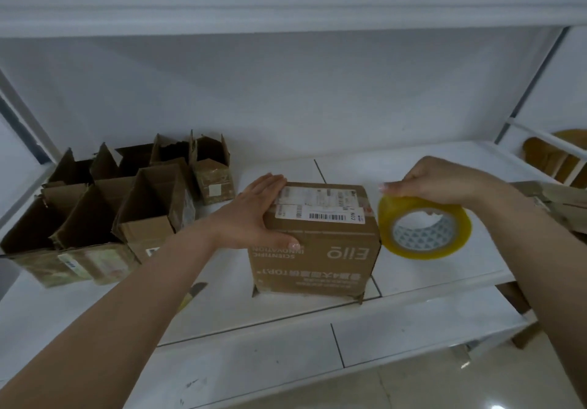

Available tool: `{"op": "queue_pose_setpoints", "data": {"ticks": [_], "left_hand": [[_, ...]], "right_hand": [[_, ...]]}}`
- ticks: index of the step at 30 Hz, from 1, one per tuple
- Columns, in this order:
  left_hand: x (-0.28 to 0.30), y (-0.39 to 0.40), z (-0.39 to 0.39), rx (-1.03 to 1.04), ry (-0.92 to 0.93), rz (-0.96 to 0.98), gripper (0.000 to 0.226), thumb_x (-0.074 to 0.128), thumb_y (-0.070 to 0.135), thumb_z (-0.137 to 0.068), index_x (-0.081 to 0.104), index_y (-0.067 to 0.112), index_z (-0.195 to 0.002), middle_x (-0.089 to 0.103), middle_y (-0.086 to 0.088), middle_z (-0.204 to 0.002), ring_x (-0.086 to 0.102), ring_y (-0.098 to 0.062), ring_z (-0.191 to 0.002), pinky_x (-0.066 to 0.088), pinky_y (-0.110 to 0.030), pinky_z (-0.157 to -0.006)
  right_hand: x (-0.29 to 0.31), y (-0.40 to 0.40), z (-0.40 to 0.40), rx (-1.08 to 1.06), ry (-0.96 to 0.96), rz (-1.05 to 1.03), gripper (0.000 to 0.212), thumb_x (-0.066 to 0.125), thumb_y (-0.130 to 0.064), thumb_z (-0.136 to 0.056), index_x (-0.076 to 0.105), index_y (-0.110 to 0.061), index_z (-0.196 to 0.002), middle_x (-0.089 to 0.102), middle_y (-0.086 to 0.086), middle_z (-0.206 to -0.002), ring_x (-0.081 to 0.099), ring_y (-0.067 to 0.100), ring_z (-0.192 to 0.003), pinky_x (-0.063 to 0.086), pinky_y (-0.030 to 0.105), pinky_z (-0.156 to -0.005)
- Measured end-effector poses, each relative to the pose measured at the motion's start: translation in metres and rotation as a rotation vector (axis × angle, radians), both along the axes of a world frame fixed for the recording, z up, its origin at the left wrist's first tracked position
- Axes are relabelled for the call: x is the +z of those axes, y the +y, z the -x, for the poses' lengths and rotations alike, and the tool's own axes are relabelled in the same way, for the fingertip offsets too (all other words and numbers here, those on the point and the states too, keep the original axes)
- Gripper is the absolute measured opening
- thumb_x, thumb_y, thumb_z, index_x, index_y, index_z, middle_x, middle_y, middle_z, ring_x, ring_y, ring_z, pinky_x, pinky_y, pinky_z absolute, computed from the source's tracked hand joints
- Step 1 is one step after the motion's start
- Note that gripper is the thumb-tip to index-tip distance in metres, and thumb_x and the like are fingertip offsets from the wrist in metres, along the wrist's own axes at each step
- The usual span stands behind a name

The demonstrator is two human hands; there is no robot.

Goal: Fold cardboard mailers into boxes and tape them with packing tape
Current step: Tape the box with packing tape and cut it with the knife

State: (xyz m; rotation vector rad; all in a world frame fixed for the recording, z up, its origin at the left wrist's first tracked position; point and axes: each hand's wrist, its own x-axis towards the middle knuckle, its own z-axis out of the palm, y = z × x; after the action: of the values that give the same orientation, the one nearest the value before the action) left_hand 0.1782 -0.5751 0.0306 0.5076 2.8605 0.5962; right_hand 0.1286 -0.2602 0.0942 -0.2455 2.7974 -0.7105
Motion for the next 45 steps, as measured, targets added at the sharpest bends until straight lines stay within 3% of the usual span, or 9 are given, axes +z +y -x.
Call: {"op": "queue_pose_setpoints", "data": {"ticks": [10,16,23,25,29,32,36,39,45], "left_hand": [[0.010,0.000,-0.002,-0.010,-0.053,0.112,0.132,0.060,0.082,-0.059,-0.008,0.023,-0.154,-0.012,0.011,-0.161,-0.017,0.002,-0.141,-0.005,-0.040,-0.121],[0.021,0.042,-0.005,-0.063,0.097,0.261,0.114,0.008,0.096,-0.064,-0.013,0.027,-0.152,-0.018,0.007,-0.160,-0.023,-0.012,-0.144,-0.012,-0.050,-0.118],[-0.003,0.075,-0.010,-0.147,0.192,0.379,0.094,0.012,0.085,-0.072,-0.010,0.040,-0.152,-0.017,0.012,-0.160,-0.017,-0.014,-0.147,-0.005,-0.055,-0.117],[-0.003,0.073,-0.013,-0.121,0.230,0.241,0.084,0.021,0.080,-0.082,0.006,0.037,-0.154,-0.001,0.011,-0.162,-0.006,-0.012,-0.149,0.001,-0.052,-0.119],[-0.006,0.046,-0.030,0.236,0.502,-0.617,0.042,0.047,0.046,-0.096,0.057,0.025,-0.130,0.059,0.006,-0.133,0.053,-0.010,-0.124,0.047,-0.030,-0.100],[-0.021,0.005,-0.044,0.641,0.742,-0.710,0.020,0.049,0.028,-0.096,0.063,0.021,-0.109,0.065,0.008,-0.101,0.060,-0.001,-0.093,0.050,-0.019,-0.078],[-0.066,-0.035,-0.061,0.898,0.393,-0.317,0.016,0.051,0.021,-0.094,0.063,0.016,-0.103,0.064,0.000,-0.089,0.062,-0.021,-0.084,0.045,-0.030,-0.066],[-0.103,-0.044,-0.075,0.883,0.051,0.064,0.034,0.052,0.026,-0.094,0.061,0.010,-0.122,0.064,-0.014,-0.118,0.057,-0.035,-0.113,0.048,-0.037,-0.087],[-0.143,-0.052,-0.099,0.950,-0.113,0.296,0.040,0.045,0.013,-0.089,0.056,0.005,-0.126,0.057,-0.015,-0.126,0.047,-0.031,-0.125,0.045,-0.038,-0.100]], "right_hand": [[-0.048,-0.001,-0.001,-0.059,-0.115,0.140,0.065,0.068,-0.064,-0.074,0.072,0.001,-0.074,0.065,0.008,-0.056,0.058,0.013,-0.043,0.043,0.018,-0.044],[-0.053,-0.004,-0.003,-0.065,-0.092,0.099,0.063,0.064,-0.070,-0.073,0.067,-0.008,-0.060,0.064,0.003,-0.049,0.059,0.013,-0.042,0.044,0.024,-0.051],[-0.056,-0.008,-0.003,-0.084,-0.052,0.101,0.060,0.067,-0.067,-0.074,0.058,-0.011,-0.053,0.058,0.001,-0.044,0.054,0.012,-0.039,0.042,0.026,-0.051],[-0.054,-0.008,-0.002,-0.075,-0.034,0.092,0.061,0.066,-0.068,-0.074,0.055,-0.011,-0.053,0.055,0.002,-0.046,0.052,0.014,-0.042,0.041,0.027,-0.052],[-0.057,-0.006,-0.003,-0.057,-0.006,0.073,0.064,0.063,-0.072,-0.073,0.051,-0.012,-0.054,0.050,0.005,-0.050,0.050,0.015,-0.044,0.038,0.027,-0.052],[-0.058,-0.006,-0.002,-0.065,-0.016,0.085,0.066,0.064,-0.074,-0.070,0.063,-0.008,-0.063,0.059,0.011,-0.060,0.057,0.019,-0.052,0.042,0.029,-0.056],[-0.056,-0.008,0.001,-0.079,-0.017,0.064,0.080,0.065,-0.076,-0.068,0.072,0.004,-0.077,0.070,0.019,-0.074,0.065,0.024,-0.060,0.047,0.031,-0.060],[-0.056,-0.009,-0.001,-0.078,-0.025,0.056,0.080,0.064,-0.077,-0.067,0.074,0.001,-0.080,0.072,0.016,-0.073,0.069,0.027,-0.064,0.049,0.030,-0.060],[-0.057,-0.007,-0.009,-0.086,-0.041,0.120,0.075,0.067,-0.075,-0.066,0.075,-0.002,-0.077,0.072,0.011,-0.067,0.071,0.029,-0.066,0.055,0.035,-0.065]]}}
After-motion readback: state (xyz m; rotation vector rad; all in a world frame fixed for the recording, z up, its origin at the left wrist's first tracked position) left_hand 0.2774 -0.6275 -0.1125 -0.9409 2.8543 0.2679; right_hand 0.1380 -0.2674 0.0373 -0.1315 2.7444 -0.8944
